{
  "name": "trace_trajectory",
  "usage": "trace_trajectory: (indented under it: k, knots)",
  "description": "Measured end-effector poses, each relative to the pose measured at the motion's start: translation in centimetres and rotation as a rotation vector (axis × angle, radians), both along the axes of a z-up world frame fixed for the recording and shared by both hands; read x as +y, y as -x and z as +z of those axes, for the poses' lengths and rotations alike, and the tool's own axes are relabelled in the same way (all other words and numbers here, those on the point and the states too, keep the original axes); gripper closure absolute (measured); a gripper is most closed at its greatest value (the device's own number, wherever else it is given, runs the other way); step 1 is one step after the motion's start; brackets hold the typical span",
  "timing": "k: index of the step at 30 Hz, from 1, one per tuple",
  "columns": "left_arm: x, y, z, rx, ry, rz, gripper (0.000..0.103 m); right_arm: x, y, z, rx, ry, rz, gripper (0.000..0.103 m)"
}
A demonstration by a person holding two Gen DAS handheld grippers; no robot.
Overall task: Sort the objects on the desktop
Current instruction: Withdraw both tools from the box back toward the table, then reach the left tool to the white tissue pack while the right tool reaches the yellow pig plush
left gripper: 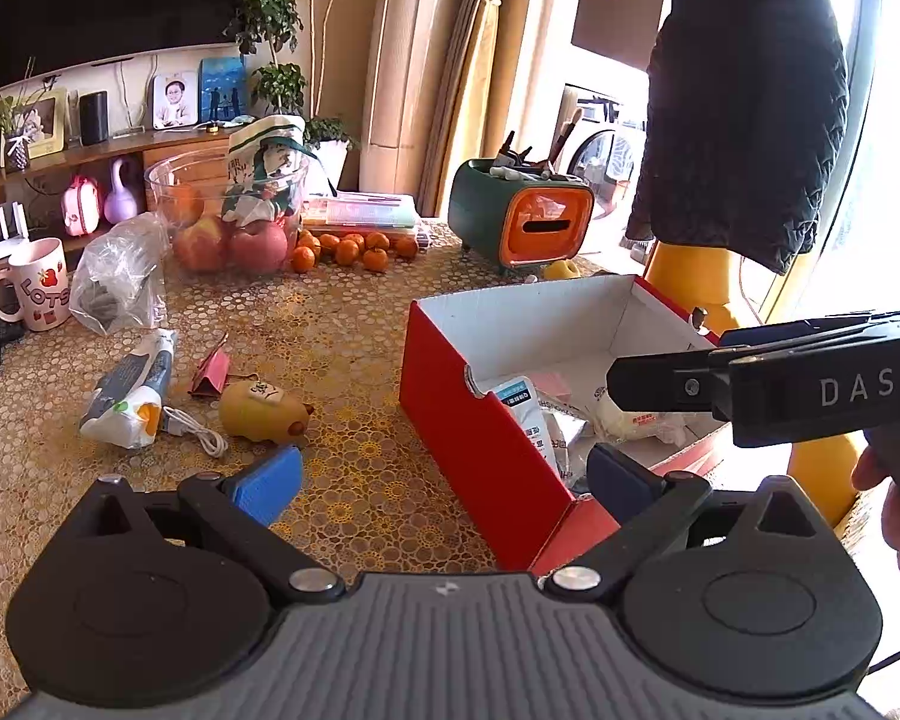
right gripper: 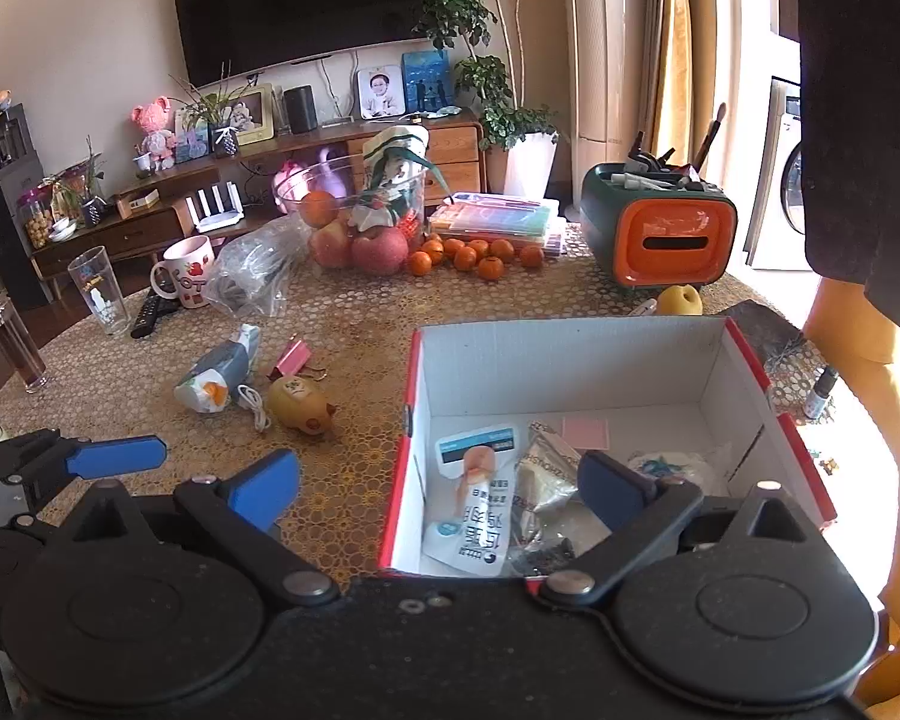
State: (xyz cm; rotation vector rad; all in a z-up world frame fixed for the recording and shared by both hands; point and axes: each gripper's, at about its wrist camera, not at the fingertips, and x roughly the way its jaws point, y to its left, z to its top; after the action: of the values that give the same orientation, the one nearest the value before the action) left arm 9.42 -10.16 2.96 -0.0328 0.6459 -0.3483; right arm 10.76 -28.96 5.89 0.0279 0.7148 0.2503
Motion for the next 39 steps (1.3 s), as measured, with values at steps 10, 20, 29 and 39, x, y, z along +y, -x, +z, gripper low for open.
trace_trajectory:
  k: [10,20,29,39]
  knots:
    - [5.4,0.6,-0.7,-0.05,0.033,0.119,0.001,4.1,0.3,-0.1,-0.02,-0.016,0.054,0.001]
    - [10.8,-1.4,-1.5,-0.057,0.027,0.196,0.001,8.8,-1.3,-1.2,-0.037,-0.009,0.106,0.001]
    - [14.8,-4.6,-3.2,-0.034,0.032,0.256,0.001,11.8,-3.7,-3.2,-0.001,0.001,0.152,0.001]
    - [16.8,-8.8,-5.8,0.007,0.045,0.259,0.0,14.2,-7.6,-6.3,0.03,0.035,0.161,0.001]
